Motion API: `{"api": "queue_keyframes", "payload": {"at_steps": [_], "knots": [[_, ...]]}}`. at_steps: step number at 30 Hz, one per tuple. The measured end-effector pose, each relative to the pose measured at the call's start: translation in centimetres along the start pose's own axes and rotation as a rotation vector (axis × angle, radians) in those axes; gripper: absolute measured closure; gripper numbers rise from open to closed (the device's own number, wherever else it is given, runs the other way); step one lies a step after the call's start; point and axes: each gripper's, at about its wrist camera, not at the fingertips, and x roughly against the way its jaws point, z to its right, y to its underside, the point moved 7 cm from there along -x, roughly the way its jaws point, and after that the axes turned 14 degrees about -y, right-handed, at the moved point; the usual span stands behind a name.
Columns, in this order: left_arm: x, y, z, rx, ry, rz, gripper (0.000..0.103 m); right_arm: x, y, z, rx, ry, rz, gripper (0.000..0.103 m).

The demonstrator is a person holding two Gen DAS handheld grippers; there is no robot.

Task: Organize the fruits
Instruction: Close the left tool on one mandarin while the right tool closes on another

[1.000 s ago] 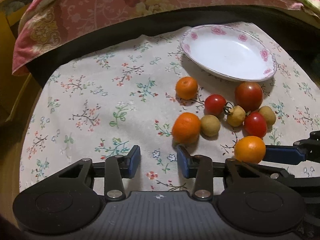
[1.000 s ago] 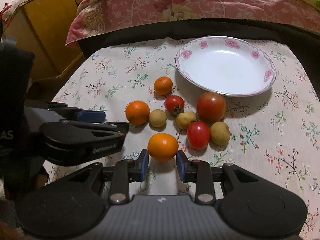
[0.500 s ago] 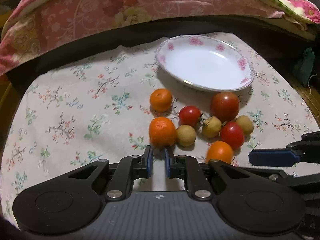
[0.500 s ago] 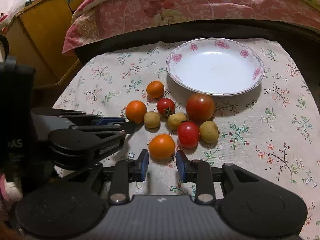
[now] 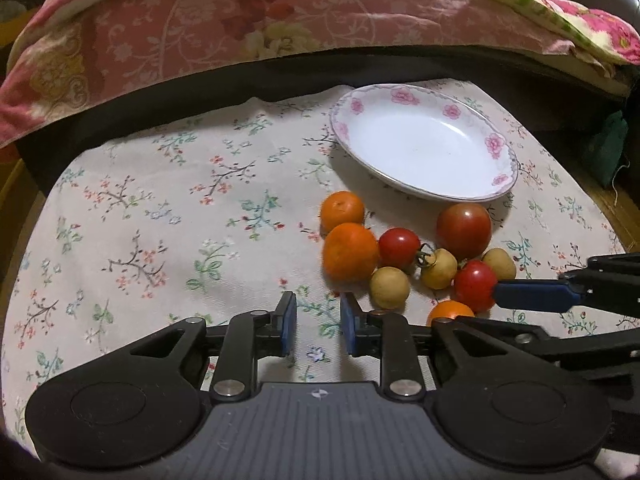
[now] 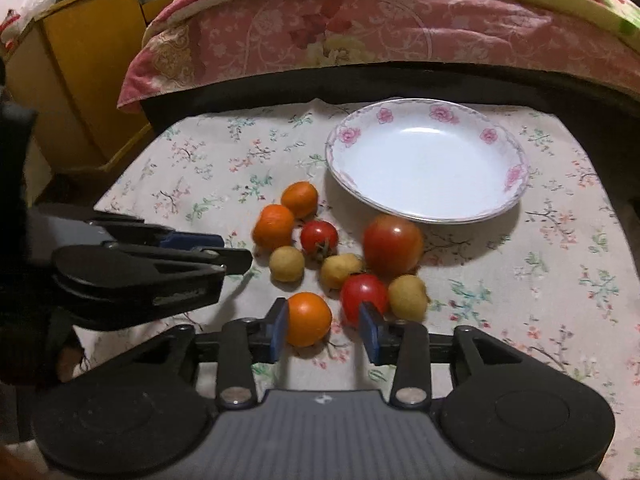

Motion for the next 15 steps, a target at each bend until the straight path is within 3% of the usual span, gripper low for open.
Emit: {"api": "queue_keyframes", "payload": {"at_steps": [3,7,9,15], "knots": [[0.3,0.0,-0.4,0.003,0.001,0.007,0.063,-0.6,0.1,-1.1,0.051,-0.016,-0.013,0.058],[0.2,-0.3,-0.7,0.014,0.004,0.010,0.062,-1.4,0.4,-1.9,0.110,0.013,-0.016,0.057],[0.0,-0.5,-0.4,0.008,0.009,0.009,0.062,-1.6,0.2,-1.7,0.105,0.027,-0.014,0.066],[-1.3,-1.3,1.4,-0.039,0.045,0.022,0.061,-0.6,0.9,-1.6,0.087,-0.004,-0.013,0.066]]}}
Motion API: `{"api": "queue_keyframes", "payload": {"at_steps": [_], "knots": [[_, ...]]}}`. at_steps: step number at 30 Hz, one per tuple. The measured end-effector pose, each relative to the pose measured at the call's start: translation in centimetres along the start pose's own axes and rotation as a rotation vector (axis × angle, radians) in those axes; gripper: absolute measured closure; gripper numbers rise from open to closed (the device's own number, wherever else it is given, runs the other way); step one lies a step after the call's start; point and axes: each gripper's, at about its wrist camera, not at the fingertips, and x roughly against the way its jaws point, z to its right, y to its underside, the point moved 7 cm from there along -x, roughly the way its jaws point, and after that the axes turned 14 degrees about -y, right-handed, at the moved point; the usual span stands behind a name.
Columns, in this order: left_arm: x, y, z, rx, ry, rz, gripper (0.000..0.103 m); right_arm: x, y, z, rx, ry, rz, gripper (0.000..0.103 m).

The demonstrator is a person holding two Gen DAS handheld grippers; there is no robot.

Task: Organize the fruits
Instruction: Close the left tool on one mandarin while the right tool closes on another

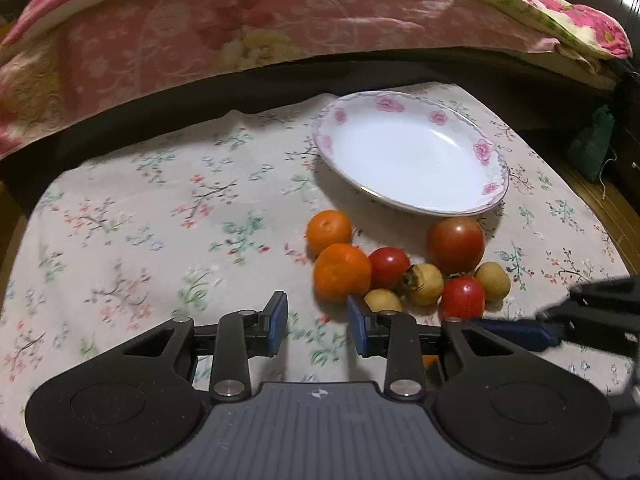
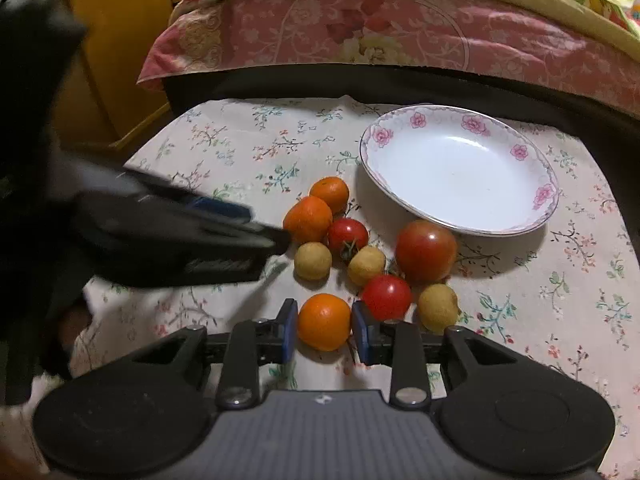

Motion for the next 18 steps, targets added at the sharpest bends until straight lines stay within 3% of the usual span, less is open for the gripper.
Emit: {"api": "queue_keyframes", "payload": {"at_steps": [3,7,18], "knots": [[-0.7,-0.1,0.7,0.006,0.036,-0.003,0.063,0.9,-0.2,-0.4,-0.017,-0.048,0.022,0.066],[-1.5,-0.3,1.8,-0.027,0.022,0.007,0.063,1.7,-0.6,-0.7,-0.036,-0.081,0.044,0.066],[-2.7,-1.4,1.8,0.035,0.055,0.016,0.066,2.4,-0.3,0.3,-0.065,-0.077,0.053,0.066]]}}
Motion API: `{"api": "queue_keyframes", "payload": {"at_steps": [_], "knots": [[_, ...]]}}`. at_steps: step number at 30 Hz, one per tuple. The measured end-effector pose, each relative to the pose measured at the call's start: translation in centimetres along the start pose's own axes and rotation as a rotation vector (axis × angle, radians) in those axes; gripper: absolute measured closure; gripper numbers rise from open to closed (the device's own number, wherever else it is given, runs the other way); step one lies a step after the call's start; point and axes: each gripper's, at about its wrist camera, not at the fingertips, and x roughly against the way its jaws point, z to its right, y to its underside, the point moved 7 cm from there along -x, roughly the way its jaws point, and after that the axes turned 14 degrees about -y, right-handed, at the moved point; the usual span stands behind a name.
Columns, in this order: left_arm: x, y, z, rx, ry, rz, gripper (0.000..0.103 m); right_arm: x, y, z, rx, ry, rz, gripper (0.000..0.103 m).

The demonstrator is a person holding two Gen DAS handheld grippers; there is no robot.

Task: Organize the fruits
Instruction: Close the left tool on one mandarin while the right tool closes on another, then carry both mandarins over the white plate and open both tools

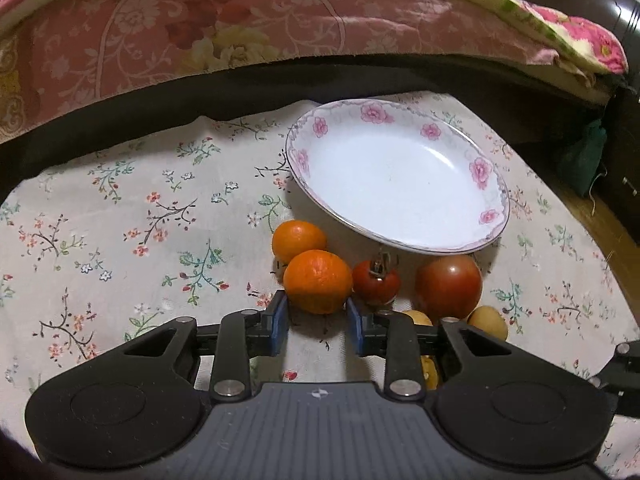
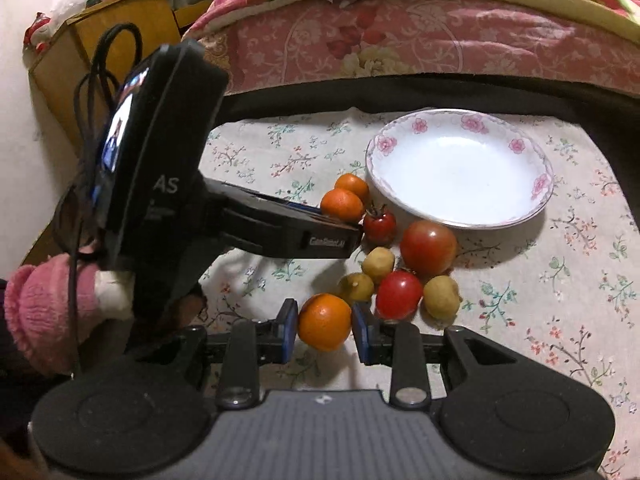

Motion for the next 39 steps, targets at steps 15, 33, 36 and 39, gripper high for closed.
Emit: {"api": "queue_keyframes", "payload": {"at_steps": [15,33,36,39], "knots": [[3.0,-1.1,0.4,0.051,0.058,0.058,0.066,1.5,-3.2,3.4,-0.007,0.088,0.106,0.066],[0.4,-5.1,3.4,-0.004,0.056,0.078,0.065,-0.4,-6.8,10.2,-0.066,0.170,0.168,0.066],[0.4,-5.2,3.5,-0.006,0.055,0.074,0.065,-0.2,-6.8,10.6,-0.080,0.172,0.187,0.065],[0.5,-5.2,3.4,-0.006,0.056,0.076,0.065,0.0,-7.1,10.7,-0.089,0.158,0.203,0.065]]}}
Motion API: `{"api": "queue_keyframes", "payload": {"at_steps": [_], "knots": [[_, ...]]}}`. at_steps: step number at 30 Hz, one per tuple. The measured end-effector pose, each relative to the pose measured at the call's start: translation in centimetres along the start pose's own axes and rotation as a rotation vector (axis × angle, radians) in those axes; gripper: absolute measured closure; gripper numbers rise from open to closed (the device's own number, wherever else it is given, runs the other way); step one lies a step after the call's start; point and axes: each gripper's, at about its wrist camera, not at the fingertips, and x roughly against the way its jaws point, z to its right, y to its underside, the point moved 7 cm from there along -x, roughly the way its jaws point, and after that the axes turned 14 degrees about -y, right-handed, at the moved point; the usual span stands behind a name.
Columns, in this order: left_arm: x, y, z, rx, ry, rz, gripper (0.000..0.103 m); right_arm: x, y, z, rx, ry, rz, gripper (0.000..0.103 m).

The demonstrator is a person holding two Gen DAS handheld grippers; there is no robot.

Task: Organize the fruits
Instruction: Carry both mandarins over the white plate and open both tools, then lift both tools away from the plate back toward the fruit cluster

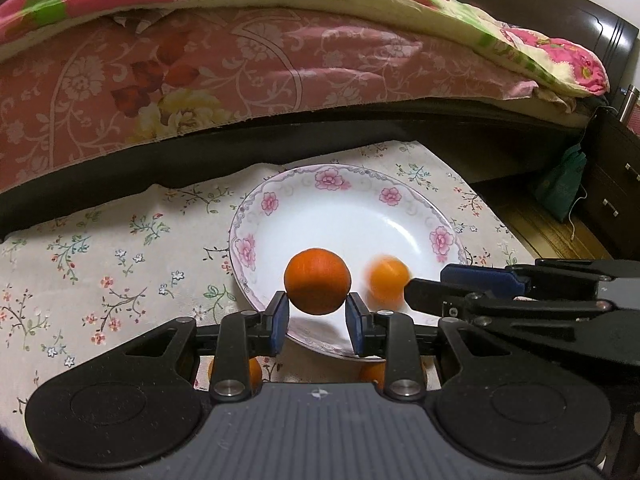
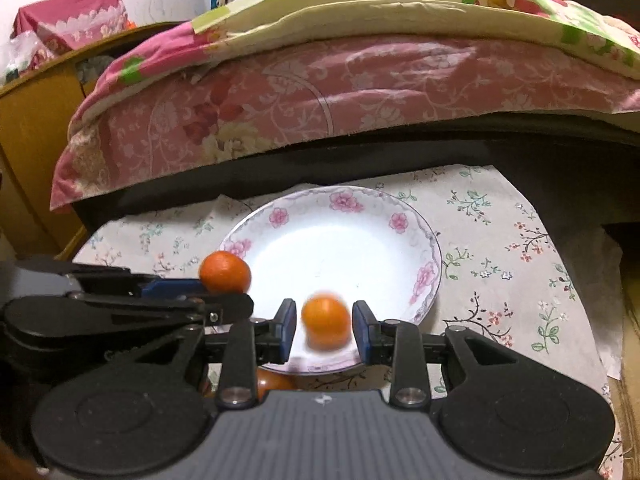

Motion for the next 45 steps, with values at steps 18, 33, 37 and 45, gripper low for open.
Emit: {"api": "queue_keyframes", "payload": {"at_steps": [18,33,37,45], "knots": [[4.5,-1.7,-2.3,0.049,-0.097,0.118,0.032,2.1,-1.0,-0.9,-0.003,-0.003,0.060,0.061],[18.2,-1.1,-3.6,0.100,-0.201,0.428,0.000,9.0,0.2,-5.3,0.012,-0.021,0.086,0.059],[16.0,0.8,-3.1,0.053,-0.204,0.288,0.000,9.2,2.6,-6.1,0.052,0.006,0.021,0.059],[13.6,5.3,-2.3,-0.035,-0.179,0.182,0.004,5.9,6.1,-5.4,0.120,0.013,-0.134,0.059]]}}
